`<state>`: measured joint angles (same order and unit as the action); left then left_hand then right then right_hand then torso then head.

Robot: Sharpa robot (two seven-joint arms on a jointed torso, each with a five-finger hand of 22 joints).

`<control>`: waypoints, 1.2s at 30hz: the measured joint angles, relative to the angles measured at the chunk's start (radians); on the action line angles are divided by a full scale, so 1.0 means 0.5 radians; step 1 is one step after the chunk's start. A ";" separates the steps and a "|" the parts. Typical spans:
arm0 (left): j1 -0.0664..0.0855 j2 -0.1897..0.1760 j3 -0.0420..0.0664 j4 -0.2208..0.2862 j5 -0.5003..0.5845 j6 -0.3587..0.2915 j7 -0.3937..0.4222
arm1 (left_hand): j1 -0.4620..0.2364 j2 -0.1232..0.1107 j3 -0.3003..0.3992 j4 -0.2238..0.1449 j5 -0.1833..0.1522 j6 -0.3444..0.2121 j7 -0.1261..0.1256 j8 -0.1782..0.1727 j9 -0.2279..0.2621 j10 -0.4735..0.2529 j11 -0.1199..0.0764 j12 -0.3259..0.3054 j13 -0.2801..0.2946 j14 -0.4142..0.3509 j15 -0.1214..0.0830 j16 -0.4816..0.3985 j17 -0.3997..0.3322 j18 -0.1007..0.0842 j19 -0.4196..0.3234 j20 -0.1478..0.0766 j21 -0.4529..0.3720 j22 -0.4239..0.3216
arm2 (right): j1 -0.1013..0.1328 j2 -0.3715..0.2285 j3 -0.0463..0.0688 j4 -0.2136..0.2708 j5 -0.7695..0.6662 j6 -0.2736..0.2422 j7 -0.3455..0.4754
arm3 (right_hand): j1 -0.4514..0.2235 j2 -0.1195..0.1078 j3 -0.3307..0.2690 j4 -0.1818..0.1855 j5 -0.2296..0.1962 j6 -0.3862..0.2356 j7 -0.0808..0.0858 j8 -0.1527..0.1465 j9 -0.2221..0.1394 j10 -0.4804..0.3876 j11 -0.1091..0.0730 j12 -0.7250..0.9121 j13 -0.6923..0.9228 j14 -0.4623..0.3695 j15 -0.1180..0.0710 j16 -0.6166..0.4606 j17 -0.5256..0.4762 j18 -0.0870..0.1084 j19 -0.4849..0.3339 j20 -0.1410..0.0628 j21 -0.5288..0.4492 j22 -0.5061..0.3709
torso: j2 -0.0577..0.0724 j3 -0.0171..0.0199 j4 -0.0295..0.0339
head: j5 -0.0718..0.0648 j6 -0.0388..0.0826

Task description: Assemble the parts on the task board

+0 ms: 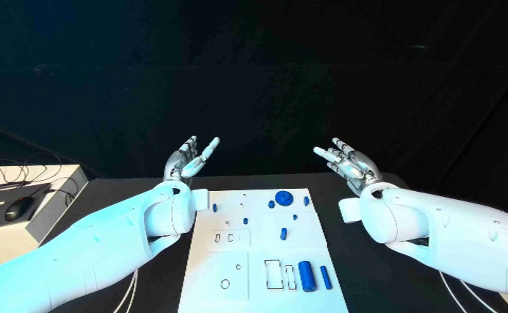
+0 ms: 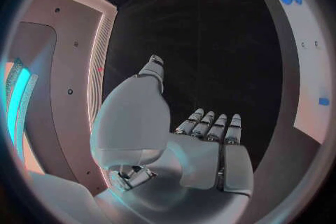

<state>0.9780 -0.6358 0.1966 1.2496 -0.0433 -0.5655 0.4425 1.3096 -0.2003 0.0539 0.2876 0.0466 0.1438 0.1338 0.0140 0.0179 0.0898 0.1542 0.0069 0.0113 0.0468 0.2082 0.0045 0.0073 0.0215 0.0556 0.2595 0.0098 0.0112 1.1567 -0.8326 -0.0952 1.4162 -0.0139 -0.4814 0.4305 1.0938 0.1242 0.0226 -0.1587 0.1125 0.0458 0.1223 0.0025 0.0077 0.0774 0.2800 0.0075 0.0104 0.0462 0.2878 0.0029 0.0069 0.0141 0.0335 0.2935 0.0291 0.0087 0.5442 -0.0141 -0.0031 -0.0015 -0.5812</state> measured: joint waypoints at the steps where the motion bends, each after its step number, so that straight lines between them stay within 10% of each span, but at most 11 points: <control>1: -0.003 0.006 0.007 -0.014 -0.010 0.029 -0.008 | 0.015 -0.002 0.000 0.005 0.002 0.000 0.000 0.000 0.000 0.000 0.000 0.000 0.000 0.003 0.003 0.000 0.000 0.000 0.000 0.000 0.000 0.000 | 0.014 -0.006 -0.012 -0.020 -0.008 0.064 -0.016 | 0.003 0.003 0.000 0.000 0.000 0.005 0.005 0.000 0.000 0.000 0.000 0.000 0.000 0.000 0.000 0.000 0.000 0.000 0.000 0.000 0.000 0.000 | 0.000 0.0000 0.000 | 0.000 0.000; 10: -0.006 0.012 0.011 -0.029 -0.052 0.130 -0.040 | 0.035 0.062 0.026 -0.010 0.002 0.113 0.002 0.023 0.013 0.136 0.104 0.028 0.016 0.177 0.100 0.045 0.027 0.000 0.074 0.014 0.034 0.019 | 0.066 -0.030 -0.054 -0.098 -0.055 0.399 -0.106 | 0.184 -0.022 0.029 -0.088 0.009 0.179 0.015 0.026 0.019 0.193 0.009 0.021 0.018 0.177 0.012 0.028 0.020 0.000 0.082 0.000 0.070 0.021 | 0.000 -0.0004 0.000 | 0.000 0.000; 14: -0.026 -0.010 0.013 -0.041 -0.062 0.224 -0.059 | 0.021 0.204 0.040 -0.125 0.002 0.461 0.024 0.086 0.043 0.618 0.184 0.089 0.050 0.807 0.081 0.191 0.079 0.117 0.676 0.045 0.286 0.142 | 0.066 -0.037 -0.055 -0.123 -0.171 0.425 -0.110 | 0.372 -0.045 0.040 -0.169 0.077 0.470 0.033 0.046 0.039 0.561 -0.015 0.037 0.039 0.562 -0.032 0.049 0.044 0.003 0.278 -0.016 0.193 0.048 | 0.000 -0.0004 0.000 | 0.000 -0.031; 19: -0.041 -0.048 0.010 -0.048 -0.100 0.360 -0.089 | 0.019 0.322 -0.017 -0.318 0.002 1.173 0.086 0.193 0.078 1.669 0.060 0.188 0.091 1.773 -0.088 0.376 0.135 0.313 1.486 -0.028 0.620 0.262 | 0.050 -0.038 -0.055 -0.163 -0.397 0.418 -0.109 | 0.493 -0.059 0.044 -0.221 0.103 0.904 0.068 0.072 0.064 1.126 -0.095 0.062 0.067 1.273 -0.128 0.104 0.083 0.126 0.911 -0.078 0.514 0.115 | 0.000 -0.0002 0.001 | -0.001 -0.063; 23: -0.043 -0.084 0.010 -0.031 -0.178 0.453 -0.116 | 0.048 0.379 -0.044 -0.418 0.009 1.668 0.062 0.241 0.099 2.101 -0.064 0.210 0.101 2.216 -0.226 0.459 0.183 0.360 1.803 -0.110 0.743 0.294 | 0.044 -0.045 -0.055 -0.168 -0.644 0.409 -0.117 | 0.516 -0.042 0.072 -0.249 0.120 1.417 0.122 0.115 0.091 1.742 -0.192 0.099 0.090 2.074 -0.288 0.205 0.119 0.188 1.426 -0.199 0.704 0.157 | 0.000 -0.0002 0.001 | -0.006 -0.089; 26: -0.048 -0.118 0.010 0.003 -0.269 0.509 -0.141 | 0.084 0.414 -0.050 -0.483 0.009 1.813 0.039 0.238 0.099 2.309 -0.131 0.211 0.102 2.492 -0.322 0.564 0.262 0.359 2.020 -0.220 0.864 0.342 | 0.042 -0.053 -0.055 -0.145 -0.850 0.407 -0.134 | 0.523 -0.035 0.105 -0.264 0.120 1.770 0.160 0.143 0.113 2.020 -0.265 0.107 0.097 2.330 -0.383 0.229 0.137 0.188 1.616 -0.289 0.766 0.175 | 0.000 -0.0002 0.000 | -0.014 -0.111; 32: -0.076 -0.210 0.010 0.142 -0.509 0.630 -0.186 | 0.155 0.479 -0.081 -0.590 0.009 1.877 0.033 0.114 0.097 2.506 -0.198 0.138 0.107 2.609 -0.403 0.847 0.540 0.227 2.157 -0.437 1.086 0.467 | 0.040 -0.060 -0.055 -0.066 -1.262 0.403 -0.187 | 0.524 -0.034 0.119 -0.257 0.124 2.037 0.078 0.157 0.131 2.415 -0.403 0.129 0.105 2.673 -0.519 0.287 0.202 0.188 1.870 -0.462 0.907 0.238 | 0.000 -0.0002 -0.002 | -0.029 -0.153; 36: -0.093 -0.277 0.009 0.240 -0.678 0.690 -0.208 | 0.178 0.486 -0.116 -0.643 0.009 1.893 0.021 0.106 0.100 2.517 -0.208 0.131 0.112 2.626 -0.443 1.216 0.859 0.201 2.233 -0.528 1.300 0.601 | 0.039 -0.060 -0.055 -0.038 -1.513 0.385 -0.234 | 0.512 -0.077 0.101 -0.240 0.154 2.152 0.028 0.157 0.139 2.566 -0.435 0.131 0.113 2.825 -0.587 0.357 0.292 0.155 2.007 -0.562 1.001 0.285 | 0.001 0.0012 -0.003 | -0.034 -0.175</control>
<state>0.9317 -0.7745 0.2013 1.3696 -0.3825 -0.2206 0.3383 1.3984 0.0428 -0.0042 -0.0337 0.0512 1.0902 0.1443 0.0672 0.0678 1.3482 0.0500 0.0725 0.0674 1.3597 -0.0131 0.6126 0.4370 0.1221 1.1721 -0.0044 0.6600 0.3118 1.1762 -0.8627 -0.1227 1.3971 -0.7704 -0.2888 0.3135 1.3497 0.0859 0.0730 -0.2787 0.1894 1.1219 0.1361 0.0811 0.0772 1.3605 0.0628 0.0730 0.0669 1.4585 -0.0059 0.1812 0.1530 0.0915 1.0370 0.0125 0.5298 0.1513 0.5449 -0.0135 -0.0045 -0.0185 -0.6689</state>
